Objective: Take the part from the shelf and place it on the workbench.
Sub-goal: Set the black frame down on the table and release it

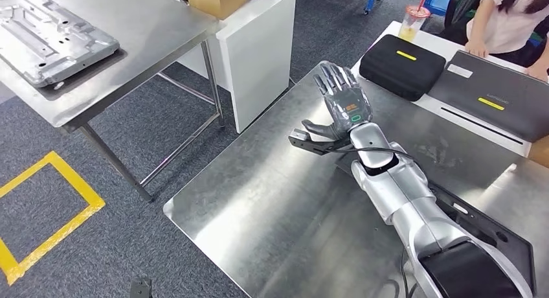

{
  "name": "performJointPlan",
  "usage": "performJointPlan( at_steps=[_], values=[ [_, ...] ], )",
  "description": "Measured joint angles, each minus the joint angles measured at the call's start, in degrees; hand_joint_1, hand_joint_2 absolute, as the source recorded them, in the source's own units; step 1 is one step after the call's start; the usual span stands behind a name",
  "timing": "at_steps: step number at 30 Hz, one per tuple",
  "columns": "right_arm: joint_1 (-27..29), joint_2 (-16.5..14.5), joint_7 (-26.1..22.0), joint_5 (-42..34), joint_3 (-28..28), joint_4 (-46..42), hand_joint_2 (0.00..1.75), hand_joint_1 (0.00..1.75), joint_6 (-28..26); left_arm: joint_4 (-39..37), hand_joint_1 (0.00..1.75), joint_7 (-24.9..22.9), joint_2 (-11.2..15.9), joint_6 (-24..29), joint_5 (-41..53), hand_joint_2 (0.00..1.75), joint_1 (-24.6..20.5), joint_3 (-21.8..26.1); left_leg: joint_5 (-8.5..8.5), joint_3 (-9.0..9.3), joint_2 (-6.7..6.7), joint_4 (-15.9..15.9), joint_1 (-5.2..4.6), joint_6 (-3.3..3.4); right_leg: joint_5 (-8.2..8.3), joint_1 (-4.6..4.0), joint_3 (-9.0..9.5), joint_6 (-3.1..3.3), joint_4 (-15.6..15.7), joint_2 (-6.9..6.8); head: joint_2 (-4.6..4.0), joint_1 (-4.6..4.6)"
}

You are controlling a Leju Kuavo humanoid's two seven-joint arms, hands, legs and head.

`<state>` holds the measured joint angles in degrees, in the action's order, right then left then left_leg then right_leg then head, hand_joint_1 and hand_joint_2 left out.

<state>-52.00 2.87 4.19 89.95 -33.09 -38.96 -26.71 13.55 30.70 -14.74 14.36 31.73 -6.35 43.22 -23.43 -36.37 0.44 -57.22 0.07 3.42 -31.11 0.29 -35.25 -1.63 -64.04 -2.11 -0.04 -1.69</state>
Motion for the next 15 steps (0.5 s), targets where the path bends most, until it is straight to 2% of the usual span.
performJointPlan(
  at_steps=[2,3,4,5,6,7,8,9,10,12,13,15],
  values=[
    [0.4,0.3,0.0,0.0,0.0,0.1,0.00,0.00,0.0,0.0,0.00,-0.1,0.0,0.0,0.0,0.00,-0.1,0.1,-0.02,0.03,-1.33,0.0,0.02,0.23,-2.76,0.21,-4.19,0.25,-7.9,1.50,0.00,0.15],
    [0.6,0.5,0.0,0.0,0.0,0.1,0.00,0.00,0.0,0.0,0.00,-0.2,0.0,0.0,0.0,0.00,-0.1,0.1,-0.05,0.04,-2.12,0.0,0.02,0.27,-3.19,0.27,-5.67,0.00,-10.2,1.74,0.00,0.19],
    [0.7,0.5,0.1,0.0,0.0,0.1,0.00,0.00,0.0,0.0,0.00,-0.3,-0.1,0.0,0.0,0.00,-0.1,0.1,-0.07,0.05,-2.89,0.0,0.03,0.25,-2.60,0.34,-6.07,-0.48,-10.1,1.85,0.00,0.23],
    [0.7,0.6,0.1,0.0,-0.1,0.2,0.00,0.00,0.0,0.0,0.00,-0.3,-0.1,0.1,0.0,0.00,-0.1,0.2,-0.12,0.08,-3.61,-0.1,0.05,0.19,-1.11,0.44,-5.27,-1.09,-7.7,1.98,0.00,0.22],
    [0.7,0.6,0.1,0.0,-0.1,0.2,0.00,0.00,0.0,0.0,0.00,-0.4,-0.1,0.1,0.0,0.00,-0.1,0.2,-0.22,0.09,-4.29,-0.3,0.08,0.04,0.91,0.64,-3.59,-1.72,-3.5,2.41,0.00,0.23],
    [0.6,0.6,0.1,0.0,-0.1,0.2,0.00,0.00,0.0,0.0,0.00,-0.4,-0.1,0.1,0.0,0.00,-0.1,0.2,-0.39,0.01,-4.89,-0.6,0.03,-0.21,2.67,0.84,-1.77,-2.08,0.5,3.24,0.00,0.27],
    [0.5,0.6,0.1,0.0,-0.1,0.2,0.00,0.00,0.0,0.0,0.00,-0.4,-0.1,0.1,0.0,0.00,-0.1,0.2,-0.56,-0.12,-5.37,-0.8,-0.04,-0.49,3.97,0.95,-0.37,-2.10,3.7,3.83,0.00,0.28],
    [0.5,0.6,0.1,0.0,-0.1,0.2,0.00,0.00,0.0,0.0,0.00,-0.4,-0.1,0.2,0.0,0.00,-0.1,0.2,-0.65,-0.31,-5.76,-1.0,-0.11,-0.80,4.65,0.98,0.43,-1.86,5.4,4.27,0.00,0.28],
    [0.5,0.5,0.1,0.0,-0.2,0.2,0.00,0.00,0.0,0.0,0.00,-0.5,-0.1,0.2,0.0,0.00,0.0,0.2,-0.68,-0.49,-6.09,-1.1,-0.13,-1.05,4.79,0.85,0.64,-1.41,5.8,4.30,0.00,0.29],
    [0.5,0.2,0.1,0.0,-0.3,0.2,0.00,0.00,0.0,0.0,0.00,-0.5,-0.1,0.2,0.0,0.00,0.1,0.2,-0.76,-0.71,-6.28,-1.2,-0.01,-1.55,4.97,0.87,0.79,-0.55,5.9,3.48,0.00,0.29],
    [0.3,0.1,0.1,0.0,-0.3,0.2,0.00,0.00,-0.1,0.0,0.00,-0.5,0.0,0.2,0.0,0.00,0.1,0.2,-1.24,-0.95,-5.52,-1.8,-0.01,-1.82,4.99,0.97,0.98,-0.08,6.0,3.13,0.00,0.14],
    [0.1,-0.1,0.1,0.0,-0.3,0.2,0.00,0.00,-0.1,0.0,0.00,-0.5,0.0,0.2,0.0,0.00,0.0,0.2,-3.79,-3.00,-2.91,-6.5,0.12,-2.47,4.85,1.12,1.48,0.76,6.2,2.39,0.00,-0.28]
  ],
)
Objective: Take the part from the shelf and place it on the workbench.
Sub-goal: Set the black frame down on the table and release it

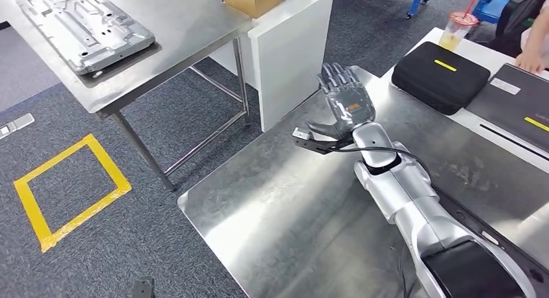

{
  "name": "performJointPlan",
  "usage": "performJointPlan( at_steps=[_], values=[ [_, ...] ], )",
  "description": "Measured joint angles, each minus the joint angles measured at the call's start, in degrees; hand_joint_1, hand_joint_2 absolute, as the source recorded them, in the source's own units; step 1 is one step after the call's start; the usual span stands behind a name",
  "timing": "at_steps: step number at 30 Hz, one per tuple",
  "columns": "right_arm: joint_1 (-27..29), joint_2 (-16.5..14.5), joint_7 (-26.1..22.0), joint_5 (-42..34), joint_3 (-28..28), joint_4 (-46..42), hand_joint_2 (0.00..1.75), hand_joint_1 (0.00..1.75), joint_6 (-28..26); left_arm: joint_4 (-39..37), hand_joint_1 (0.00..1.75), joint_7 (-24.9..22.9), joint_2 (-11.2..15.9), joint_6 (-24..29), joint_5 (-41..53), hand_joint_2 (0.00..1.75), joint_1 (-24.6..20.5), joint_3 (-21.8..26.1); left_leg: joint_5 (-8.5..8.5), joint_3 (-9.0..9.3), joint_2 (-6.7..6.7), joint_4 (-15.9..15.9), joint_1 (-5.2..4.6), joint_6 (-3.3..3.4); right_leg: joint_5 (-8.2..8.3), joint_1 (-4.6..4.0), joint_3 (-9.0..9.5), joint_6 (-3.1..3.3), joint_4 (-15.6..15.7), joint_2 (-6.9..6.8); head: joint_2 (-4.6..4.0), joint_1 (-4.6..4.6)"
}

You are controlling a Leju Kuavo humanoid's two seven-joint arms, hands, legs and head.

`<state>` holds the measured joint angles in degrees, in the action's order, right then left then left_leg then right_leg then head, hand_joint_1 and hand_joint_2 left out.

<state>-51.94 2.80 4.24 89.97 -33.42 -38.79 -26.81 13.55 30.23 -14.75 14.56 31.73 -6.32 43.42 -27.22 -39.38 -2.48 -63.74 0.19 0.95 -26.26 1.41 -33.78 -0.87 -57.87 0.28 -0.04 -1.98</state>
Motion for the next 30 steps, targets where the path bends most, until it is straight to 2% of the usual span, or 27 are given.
performJointPlan(
  at_steps=[1,2,3,4,5,7,8,9,10,11,13,14,16,18,19,20,22,23,24,25,27,28,30],
  values=[
    [0.0,0.0,0.0,0.0,0.0,0.0,0.00,0.00,0.0,0.0,0.00,0.0,0.0,0.0,0.0,0.00,-0.1,0.0,-1.74,-1.88,1.11,-3.8,0.11,-0.29,-0.16,-0.10,0.18,0.34,0.0,-0.42,0.00,-0.22],
    [0.0,0.0,0.0,0.0,0.0,0.0,0.00,0.00,0.0,0.0,0.00,0.0,0.0,0.0,0.0,0.00,-0.1,0.0,-3.21,-3.92,1.67,-7.7,0.30,-0.52,-0.28,-0.20,0.29,0.49,0.0,-0.87,0.00,-0.29],
    [0.1,0.0,0.0,0.0,-0.1,0.0,0.00,0.00,0.0,0.0,0.00,0.0,0.0,0.0,0.0,0.00,-0.1,0.0,-3.81,-5.38,1.88,-10.2,0.42,-0.64,-0.38,-0.28,0.36,0.60,0.0,-1.36,0.00,-0.29],
    [0.1,0.0,0.0,0.0,-0.1,0.1,0.00,0.00,0.0,0.0,0.00,0.0,0.0,0.0,0.0,0.00,-0.1,0.0,-3.43,-5.89,1.99,-10.7,0.48,-0.69,-0.45,-0.32,0.42,0.67,0.0,-1.83,0.00,-0.31],
    [0.1,0.0,0.0,0.0,-0.1,0.1,0.00,0.00,0.0,0.0,0.00,0.0,0.0,0.0,0.0,0.00,0.0,0.0,-1.97,-5.04,2.17,-8.7,0.51,-0.62,-0.55,-0.35,0.52,0.68,0.0,-2.28,0.00,-0.31],
    [0.0,0.0,0.0,0.0,-0.2,0.1,0.00,0.00,0.0,0.0,0.00,0.0,0.0,0.0,0.0,0.00,-0.1,0.0,1.57,-0.87,3.55,-0.8,0.30,-0.22,-0.84,-0.48,0.86,0.54,0.0,-3.12,0.00,-0.31],
    [-0.2,0.0,0.0,0.0,-0.2,0.1,0.00,0.00,0.0,0.0,0.00,0.0,0.0,0.0,0.0,0.00,-0.2,0.0,2.66,0.92,4.26,2.6,0.10,0.05,-1.03,-0.70,0.97,0.34,0.0,-3.50,0.00,-0.26],
    [-0.3,0.0,0.0,0.0,-0.2,0.1,0.00,0.00,0.0,0.0,0.00,0.0,0.0,0.0,0.0,0.00,-0.3,0.0,3.03,1.93,4.78,4.5,-0.12,0.30,-1.17,-0.89,1.04,0.13,0.0,-3.84,0.00,-0.24],
    [-0.4,0.0,0.0,0.0,-0.2,0.1,0.00,0.00,0.0,0.0,0.00,-0.1,0.0,0.0,0.0,0.00,-0.3,0.0,2.85,2.12,4.83,5.0,-0.36,0.52,-1.28,-1.05,1.09,-0.11,0.1,-4.20,0.00,-0.18],
    [-0.5,0.0,0.1,0.0,-0.2,0.1,0.00,0.00,0.0,0.0,0.00,-0.1,0.0,0.0,0.0,0.00,-0.3,0.0,2.93,2.07,4.28,5.1,-0.45,0.76,-1.36,-1.13,1.19,-0.39,0.3,-4.59,0.00,-0.15],
    [-0.4,-0.1,0.2,0.0,-0.3,0.1,0.00,0.00,0.0,0.0,0.00,-0.2,-0.1,0.0,0.0,0.00,-0.3,0.0,3.26,2.46,3.35,5.7,-0.26,1.48,-1.92,-1.14,1.02,-0.91,-0.2,-4.23,0.00,-0.07],
    [-0.4,-0.1,0.3,0.0,-0.3,0.1,0.00,0.00,-0.1,0.0,0.00,-0.2,-0.1,0.0,0.0,0.00,-0.4,0.0,3.47,2.71,2.94,6.1,-0.14,1.85,-2.72,-1.12,0.40,-0.95,-1.7,-3.39,0.00,-0.06],
    [-0.3,0.1,0.5,0.0,-0.4,0.1,0.00,0.00,-0.1,0.0,0.00,-0.3,-0.2,0.0,0.0,0.00,-0.5,0.1,3.63,2.99,2.09,6.4,-0.06,2.35,-5.45,-0.91,-2.68,-0.61,-8.1,-1.46,0.00,0.03],
    [0.2,0.3,0.5,0.0,-0.4,0.3,0.00,0.00,-0.2,0.0,0.00,-0.4,-0.2,0.0,-0.1,0.00,-0.5,0.1,3.58,3.01,0.94,6.4,-0.05,2.50,-7.69,-0.77,-6.65,-0.62,-15.2,-0.79,0.00,0.07],
    [0.4,0.4,0.5,0.0,-0.5,0.4,0.00,0.00,-0.2,0.0,0.00,-0.4,-0.2,0.0,-0.1,0.00,-0.5,0.1,3.55,3.02,0.28,6.3,-0.05,2.51,-7.68,-0.75,-7.62,-0.96,-16.5,-0.67,0.00,0.09],
    [0.6,0.5,0.5,0.0,-0.5,0.4,0.00,0.00,-0.2,0.0,0.00,-0.4,-0.2,0.0,-0.1,0.00,-0.5,0.1,3.53,3.04,-0.37,6.3,-0.05,2.48,-6.67,-0.72,-7.44,-1.47,-15.3,-0.55,0.00,0.10],
    [0.5,0.6,0.5,0.0,-0.6,0.5,0.00,0.00,-0.2,0.0,0.00,-0.4,-0.3,0.0,-0.1,0.00,-0.5,0.1,3.39,3.06,-1.54,6.0,-0.02,2.27,-3.02,-0.44,-4.40,-2.52,-7.7,0.28,0.00,0.11],
    [0.5,0.6,0.5,0.0,-0.6,0.5,0.00,0.00,-0.2,0.0,0.00,-0.4,-0.3,0.0,-0.1,0.00,-0.5,0.1,3.23,2.99,-2.05,5.8,-0.10,2.02,-1.45,-0.36,-2.66,-2.66,-3.9,0.84,0.00,0.14],
    [0.4,0.6,0.5,0.0,-0.7,0.5,0.00,0.00,-0.2,0.0,0.00,-0.5,-0.3,0.0,-0.1,0.00,-0.5,0.1,3.09,2.91,-2.43,5.7,-0.18,1.76,-0.48,-0.29,-1.51,-2.52,-1.5,1.24,0.00,0.13],
    [0.4,0.6,0.5,0.0,-0.7,0.5,0.00,0.00,-0.2,0.0,0.00,-0.5,-0.3,0.1,-0.1,0.00,-0.5,0.1,3.00,2.80,-2.75,5.5,-0.24,1.50,-0.08,-0.30,-0.96,-2.17,-0.4,1.43,0.00,0.15],
    [0.5,0.4,0.5,0.0,-0.8,0.5,0.00,0.00,-0.2,0.0,0.00,-0.5,-0.3,0.1,-0.1,0.00,-0.4,0.1,2.93,2.60,-3.29,5.5,-0.18,1.05,0.08,-0.31,-0.80,-1.29,-0.3,0.74,0.00,0.15],
    [0.4,0.3,0.5,0.0,-0.8,0.5,0.00,0.00,-0.3,0.0,0.00,-0.5,-0.3,0.1,-0.2,0.00,-0.3,0.1,2.71,2.42,-3.00,5.2,-0.16,0.79,0.16,-0.21,-0.72,-0.91,-0.2,0.42,0.00,0.16],
    [0.1,0.1,0.5,0.0,-0.8,0.5,0.00,0.00,-0.3,0.0,0.00,-0.5,-0.3,0.0,-0.2,0.00,-0.3,0.1,0.57,0.80,-1.02,1.7,-0.13,0.15,0.20,0.13,-0.49,0.10,-0.1,-0.25,0.00,-0.29]
  ],
)
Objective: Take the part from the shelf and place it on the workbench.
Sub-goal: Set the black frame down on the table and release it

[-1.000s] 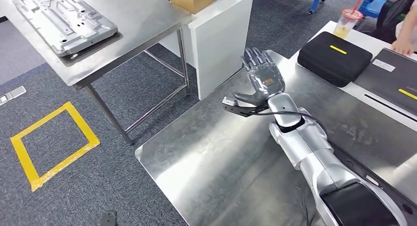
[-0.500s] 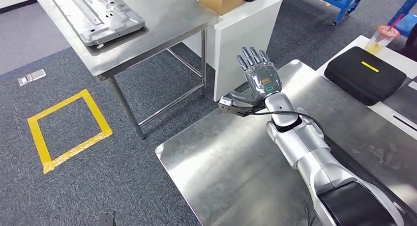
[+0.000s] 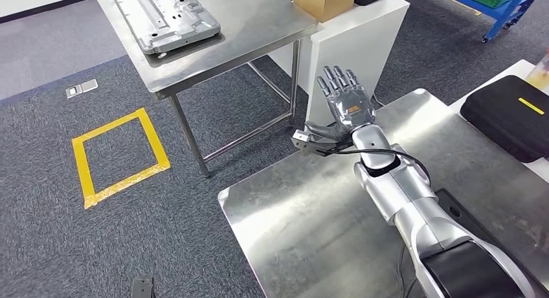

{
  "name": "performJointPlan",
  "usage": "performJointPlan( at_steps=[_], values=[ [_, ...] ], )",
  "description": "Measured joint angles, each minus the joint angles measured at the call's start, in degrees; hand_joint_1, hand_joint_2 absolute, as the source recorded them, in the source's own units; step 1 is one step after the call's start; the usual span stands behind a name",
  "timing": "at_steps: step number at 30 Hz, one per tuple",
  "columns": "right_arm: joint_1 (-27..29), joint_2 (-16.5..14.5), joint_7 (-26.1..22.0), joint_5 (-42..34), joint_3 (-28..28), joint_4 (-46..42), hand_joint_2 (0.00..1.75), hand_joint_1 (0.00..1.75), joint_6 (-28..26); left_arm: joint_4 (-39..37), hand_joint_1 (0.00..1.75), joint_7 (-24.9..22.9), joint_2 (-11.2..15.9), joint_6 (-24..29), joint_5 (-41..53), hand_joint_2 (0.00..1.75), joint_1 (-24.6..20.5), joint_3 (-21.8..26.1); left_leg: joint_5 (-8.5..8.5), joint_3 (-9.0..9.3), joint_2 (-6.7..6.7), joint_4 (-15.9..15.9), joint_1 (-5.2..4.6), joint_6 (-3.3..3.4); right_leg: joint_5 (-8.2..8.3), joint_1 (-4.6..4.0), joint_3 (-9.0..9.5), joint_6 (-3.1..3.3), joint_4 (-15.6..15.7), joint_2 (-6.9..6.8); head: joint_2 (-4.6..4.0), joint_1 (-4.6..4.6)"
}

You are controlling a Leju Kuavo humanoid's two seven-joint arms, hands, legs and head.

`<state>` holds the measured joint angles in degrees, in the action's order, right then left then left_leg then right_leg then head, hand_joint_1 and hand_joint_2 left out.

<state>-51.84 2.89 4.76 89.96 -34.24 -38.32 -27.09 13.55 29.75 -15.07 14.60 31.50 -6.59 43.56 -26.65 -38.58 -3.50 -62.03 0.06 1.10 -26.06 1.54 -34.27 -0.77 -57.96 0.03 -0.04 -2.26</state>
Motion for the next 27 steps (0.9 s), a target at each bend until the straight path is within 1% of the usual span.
performJointPlan(
  at_steps=[1,2,3,4,5,6,7,8,9,10,11,12,13,14,15,16,17,18,19,20,21,22,23,24,25,26,27],
  values=[
    [-0.1,-0.1,0.0,0.0,0.0,0.0,0.00,0.00,0.0,0.0,0.00,0.0,0.0,0.0,0.0,0.00,0.0,0.0,-1.68,-1.58,1.28,-3.3,0.09,-0.32,-0.08,-0.03,0.10,0.38,0.0,-0.33,0.00,-0.24],
    [-0.1,-0.1,0.0,0.0,-0.1,0.0,0.00,0.00,0.0,0.0,0.00,0.0,0.0,-0.1,-0.1,0.00,0.0,0.0,-3.44,-3.55,2.11,-7.2,0.31,-0.60,-0.16,-0.05,0.17,0.70,0.0,-0.72,0.00,-0.49],
    [0.0,-0.1,0.0,0.0,-0.1,0.1,0.00,0.00,0.0,0.0,0.00,0.0,0.0,-0.1,-0.1,0.00,0.0,0.0,-4.58,-5.29,2.47,-10.5,0.59,-0.82,-0.22,-0.09,0.22,0.77,0.0,-1.13,0.00,-0.52],
    [0.0,-0.1,0.0,0.0,-0.2,0.1,0.00,0.00,0.0,0.0,0.00,-0.1,0.0,-0.1,-0.1,0.00,0.0,0.0,-4.79,-6.28,2.63,-12.2,0.87,-1.01,-0.26,-0.11,0.25,0.80,0.0,-1.57,0.00,-0.53],
    [0.0,-0.1,0.0,0.0,-0.2,0.1,0.00,0.00,0.0,0.0,0.00,-0.1,0.0,-0.1,-0.2,0.00,0.0,0.0,-4.00,-6.14,2.80,-11.7,1.15,-1.18,-0.32,-0.10,0.32,0.75,0.0,-2.01,0.00,-0.54],
    [0.0,-0.1,0.0,0.0,-0.2,0.2,0.00,0.00,0.0,0.0,0.00,-0.1,0.0,0.0,-0.2,0.00,0.0,0.0,-2.37,-4.79,3.20,-9.1,1.41,-1.36,-0.41,-0.04,0.44,0.60,0.0,-2.45,0.00,-0.53],
    [-0.1,-0.2,0.0,0.0,-0.3,0.2,0.00,0.00,0.0,0.0,0.00,-0.1,0.1,0.0,-0.2,0.00,0.0,0.0,-0.57,-2.60,4.11,-5.0,1.65,-1.58,-0.57,-0.01,0.60,0.35,-0.1,-2.85,0.00,-0.54],
    [-0.2,-0.1,0.0,0.0,-0.3,0.2,0.00,0.00,0.0,0.0,0.00,-0.1,0.1,0.0,-0.2,0.00,-0.1,0.0,0.77,-0.55,5.03,-1.3,1.68,-1.72,-0.80,-0.18,0.71,-0.01,-0.1,-3.21,0.00,-0.56],
    [-0.3,-0.1,0.1,0.0,-0.3,0.2,0.00,0.00,0.0,0.0,0.00,-0.1,0.0,0.0,-0.2,0.00,-0.1,0.0,1.53,0.86,5.68,1.2,1.63,-1.67,-0.99,-0.38,0.84,-0.37,-0.2,-3.54,0.00,-0.48],
    [-0.5,-0.1,0.1,0.0,-0.3,0.2,0.00,0.00,0.0,0.0,0.00,-0.2,0.0,0.0,-0.2,0.00,-0.2,0.0,1.73,1.50,5.94,2.5,1.42,-1.48,-1.09,-0.61,0.95,-0.76,-0.2,-3.83,0.00,-0.36],
    [-0.7,-0.2,0.1,0.0,-0.3,0.2,0.00,0.00,0.0,0.0,0.00,-0.2,0.0,0.0,-0.2,0.00,-0.2,0.0,1.70,1.45,5.55,2.7,1.08,-1.08,-1.10,-0.84,1.05,-1.18,0.0,-4.14,0.00,-0.22],
    [-0.7,-0.2,0.1,0.0,-0.3,0.2,0.00,0.00,0.0,0.0,0.00,-0.2,0.0,0.0,-0.2,0.00,-0.2,0.0,1.82,1.42,4.96,2.8,0.81,-0.55,-1.08,-0.84,1.22,-1.63,0.2,-4.51,0.00,-0.07],
    [-0.7,-0.3,0.1,0.0,-0.3,0.2,0.00,0.00,0.0,0.0,0.00,-0.2,0.0,0.0,-0.2,0.00,-0.2,0.0,1.97,1.53,4.49,3.0,0.62,-0.02,-1.23,-0.72,1.18,-2.05,0.1,-4.42,0.00,0.00],
    [-0.7,-0.3,0.1,0.0,-0.4,0.2,0.00,0.00,-0.1,0.0,0.00,-0.2,0.0,0.0,-0.2,0.00,-0.2,0.0,2.14,1.66,4.04,3.2,0.53,0.52,-1.75,-0.59,0.80,-2.29,-0.7,-3.85,0.00,0.01],
    [-0.7,-0.3,0.1,0.0,-0.4,0.2,0.00,0.00,-0.1,0.0,0.00,-0.2,0.0,0.1,-0.2,0.00,-0.2,0.0,2.28,1.80,3.60,3.4,0.50,1.04,-2.74,-0.45,-0.15,-2.29,-2.6,-2.97,0.00,0.05],
    [-0.6,-0.2,0.1,0.0,-0.4,0.2,0.00,0.00,0.0,0.0,0.00,-0.2,0.0,0.1,-0.2,0.00,-0.2,0.0,2.35,1.86,3.18,3.5,0.51,1.45,-4.12,-0.33,-1.78,-2.08,-5.8,-1.89,0.00,0.07],
    [-0.5,-0.1,0.2,0.0,-0.4,0.3,0.00,0.00,0.0,0.0,0.00,-0.2,0.0,0.1,-0.2,0.00,-0.3,-0.1,2.33,1.85,2.69,3.5,0.45,1.72,-5.60,-0.39,-3.80,-1.85,-9.8,-1.13,0.00,0.11],
    [-0.3,0.0,0.2,0.0,-0.5,0.3,0.00,0.00,0.0,0.0,0.00,-0.2,0.0,0.0,-0.2,0.00,-0.3,-0.1,2.29,1.84,2.11,3.5,0.35,1.91,-6.78,-0.50,-5.86,-1.76,-13.6,-0.71,0.00,0.17],
    [-0.1,0.1,0.2,0.0,-0.6,0.4,0.00,0.00,0.0,0.0,0.00,-0.2,0.0,0.0,-0.2,0.00,-0.3,-0.1,2.26,1.85,1.47,3.5,0.24,1.99,-7.31,-0.62,-7.33,-1.82,-16.0,-0.47,0.00,0.20],
    [0.0,0.2,0.2,0.0,-0.6,0.5,0.00,0.00,0.0,0.0,0.00,-0.2,0.0,0.0,-0.2,0.00,-0.3,-0.1,2.25,1.87,0.79,3.5,0.10,2.03,-6.89,-0.79,-7.74,-2.03,-16.2,-0.29,0.00,0.25],
    [0.1,0.2,0.2,0.0,-0.7,0.5,0.00,0.00,0.0,0.0,0.00,-0.3,0.0,0.0,-0.2,0.00,-0.2,-0.1,2.25,1.92,0.12,3.4,-0.05,2.04,-5.66,-0.92,-7.00,-2.28,-14.1,-0.07,0.00,0.26],
    [0.1,0.2,0.2,0.0,-0.8,0.5,0.00,0.00,0.0,0.0,0.00,-0.3,0.0,0.0,-0.2,0.00,-0.2,-0.1,2.25,1.97,-0.47,3.4,-0.17,2.04,-3.91,-1.01,-5.31,-2.45,-10.2,0.44,0.00,0.27],
    [-0.1,0.3,0.2,0.0,-0.8,0.5,0.00,0.00,0.0,0.0,0.00,-0.3,0.0,0.0,-0.2,0.00,-0.2,-0.1,2.24,1.98,-1.01,3.4,-0.31,2.01,-2.23,-1.12,-3.44,-2.36,-6.0,1.28,0.00,0.23],
    [-0.2,0.2,0.2,0.0,-0.8,0.5,0.00,0.00,0.0,0.0,0.00,-0.3,0.0,0.0,-0.2,0.00,-0.2,-0.1,2.23,1.94,-1.43,3.4,-0.42,1.95,-0.96,-1.25,-1.91,-2.06,-2.8,1.93,0.00,0.21],
    [-0.3,0.2,0.2,0.0,-0.9,0.5,0.00,0.00,0.0,0.0,0.00,-0.3,0.0,0.0,-0.2,0.00,-0.2,-0.1,2.24,1.85,-1.79,3.4,-0.45,1.85,-0.24,-1.38,-0.96,-1.66,-0.9,2.40,0.00,0.17],
    [-0.4,0.2,0.2,0.0,-0.9,0.5,0.00,0.00,0.0,0.0,0.00,-0.4,0.0,0.0,-0.2,0.00,-0.2,-0.1,2.28,1.76,-2.10,3.4,-0.43,1.69,-0.03,-1.54,-0.61,-1.20,-0.3,2.44,0.00,0.13],
    [-0.4,0.1,0.2,0.0,-1.0,0.5,0.00,0.00,0.0,0.0,0.00,-0.4,0.0,0.0,-0.1,0.00,-0.1,-0.1,2.32,1.69,-2.45,3.4,-0.35,1.46,0.13,-1.60,-0.45,-0.83,-0.1,1.97,0.00,0.15]
  ],
)
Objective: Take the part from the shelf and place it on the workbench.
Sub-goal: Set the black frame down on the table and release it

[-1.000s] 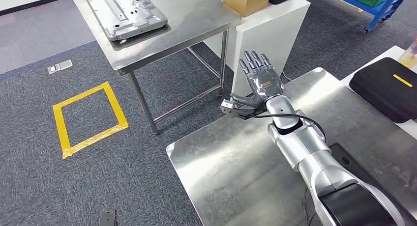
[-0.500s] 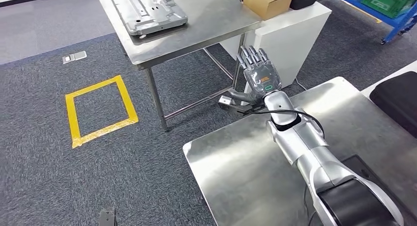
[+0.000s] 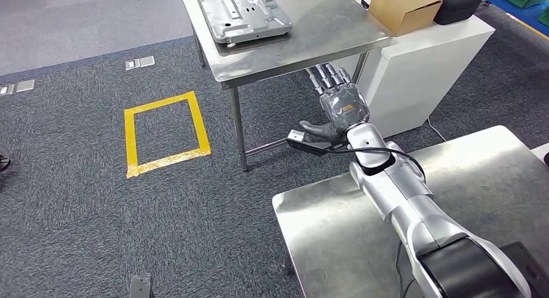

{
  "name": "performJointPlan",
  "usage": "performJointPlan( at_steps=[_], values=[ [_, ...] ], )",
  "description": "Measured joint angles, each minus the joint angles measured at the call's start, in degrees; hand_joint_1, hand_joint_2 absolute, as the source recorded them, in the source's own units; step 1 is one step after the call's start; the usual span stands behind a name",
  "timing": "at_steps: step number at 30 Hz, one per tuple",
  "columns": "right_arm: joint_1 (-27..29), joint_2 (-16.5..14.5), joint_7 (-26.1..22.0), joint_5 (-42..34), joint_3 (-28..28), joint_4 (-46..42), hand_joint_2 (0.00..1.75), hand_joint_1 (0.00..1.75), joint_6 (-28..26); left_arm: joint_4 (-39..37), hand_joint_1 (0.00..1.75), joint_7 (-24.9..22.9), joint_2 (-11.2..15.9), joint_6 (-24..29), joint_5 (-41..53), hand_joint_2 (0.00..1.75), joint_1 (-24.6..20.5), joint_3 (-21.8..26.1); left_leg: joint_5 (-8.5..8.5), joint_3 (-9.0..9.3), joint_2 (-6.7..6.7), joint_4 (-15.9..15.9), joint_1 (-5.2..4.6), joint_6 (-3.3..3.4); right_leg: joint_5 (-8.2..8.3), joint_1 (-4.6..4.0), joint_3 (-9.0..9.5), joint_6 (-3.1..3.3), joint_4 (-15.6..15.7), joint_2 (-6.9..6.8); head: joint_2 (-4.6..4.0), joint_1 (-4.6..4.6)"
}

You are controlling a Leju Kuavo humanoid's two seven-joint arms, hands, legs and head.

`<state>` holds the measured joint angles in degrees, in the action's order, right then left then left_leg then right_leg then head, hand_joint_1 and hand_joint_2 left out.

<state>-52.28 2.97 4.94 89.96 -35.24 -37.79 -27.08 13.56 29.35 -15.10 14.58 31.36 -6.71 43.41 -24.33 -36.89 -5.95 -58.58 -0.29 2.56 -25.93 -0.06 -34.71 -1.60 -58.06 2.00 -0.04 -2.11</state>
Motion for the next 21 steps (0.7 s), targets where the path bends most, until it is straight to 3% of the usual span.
performJointPlan(
  at_steps=[1,3,6,8,9,11,13,16,18,21],
  values=[
    [0.0,-0.1,0.0,0.0,0.0,0.0,0.00,0.00,0.0,0.0,0.00,0.0,0.0,0.0,0.0,0.00,0.1,0.0,-0.11,-0.07,-0.09,-0.1,0.10,-0.22,0.15,0.24,0.21,0.37,0.3,-0.45,0.00,-0.02],
    [-0.1,-0.2,0.0,0.0,-0.1,0.0,0.00,0.00,0.0,0.0,0.00,0.0,0.1,0.0,0.0,0.00,0.1,0.0,-1.57,-1.00,1.40,-2.3,0.04,-0.84,0.39,0.69,0.86,1.35,1.0,-1.35,0.00,-0.12],
    [0.0,-0.4,0.0,0.0,-0.2,0.0,0.00,0.00,0.0,0.0,0.00,-0.2,0.1,0.0,0.0,0.00,0.1,0.0,-6.17,-5.95,4.52,-12.3,0.49,-1.76,0.21,0.70,1.50,2.37,1.3,-2.63,0.00,-0.31],
    [0.2,-0.4,0.1,0.0,-0.3,0.0,0.00,0.00,0.0,0.0,0.00,-0.4,0.1,0.0,0.0,0.00,0.2,0.0,-6.53,-8.07,5.10,-15.6,1.17,-2.33,0.08,0.70,1.58,2.40,1.3,-3.52,0.00,-0.30],
    [0.3,-0.4,0.1,0.0,-0.3,0.0,0.00,0.00,0.0,0.0,0.00,-0.4,0.2,0.0,0.0,0.00,0.2,0.0,-5.22,-7.44,5.40,-14.0,1.51,-2.62,-0.01,0.75,1.63,2.30,1.2,-3.92,0.00,-0.32],
    [0.3,-0.4,0.2,0.0,-0.3,0.0,0.00,0.00,0.0,0.0,0.00,-0.5,0.2,0.1,0.0,0.00,0.1,0.0,-1.76,-3.52,6.98,-6.5,1.99,-3.15,-0.36,0.77,1.78,1.78,1.1,-4.63,0.00,-0.35],
    [0.1,-0.3,0.3,0.0,-0.3,0.0,0.00,0.00,0.0,0.0,0.00,-0.5,0.2,0.1,0.0,0.00,0.0,0.0,-0.18,-0.58,8.05,-1.2,1.96,-3.08,-0.83,0.36,1.84,1.04,0.7,-5.15,0.00,-0.19],
    [0.0,-0.4,0.3,0.0,-0.4,0.0,0.00,0.00,0.0,0.0,0.00,-0.6,0.1,0.1,0.0,0.00,0.0,0.0,-0.06,-0.23,7.03,-0.3,1.33,-1.93,-1.27,-0.08,1.90,0.01,0.6,-5.91,0.00,0.35],
    [0.1,-0.4,0.3,0.0,-0.5,0.0,0.00,0.00,0.0,0.0,0.00,-0.7,0.1,0.0,0.0,0.00,-0.1,0.0,0.21,-0.07,6.27,0.0,1.13,-0.94,-2.46,0.24,0.88,-0.42,-1.4,-5.07,0.00,0.39],
    [0.4,-0.1,0.4,0.0,-0.6,0.1,0.00,0.00,0.0,0.0,0.00,-0.8,0.2,0.0,0.2,0.00,-0.2,-0.1,0.31,0.00,5.13,0.2,1.11,0.02,-7.01,0.65,-4.53,-0.18,-12.2,-2.70,0.00,0.54]
  ],
)
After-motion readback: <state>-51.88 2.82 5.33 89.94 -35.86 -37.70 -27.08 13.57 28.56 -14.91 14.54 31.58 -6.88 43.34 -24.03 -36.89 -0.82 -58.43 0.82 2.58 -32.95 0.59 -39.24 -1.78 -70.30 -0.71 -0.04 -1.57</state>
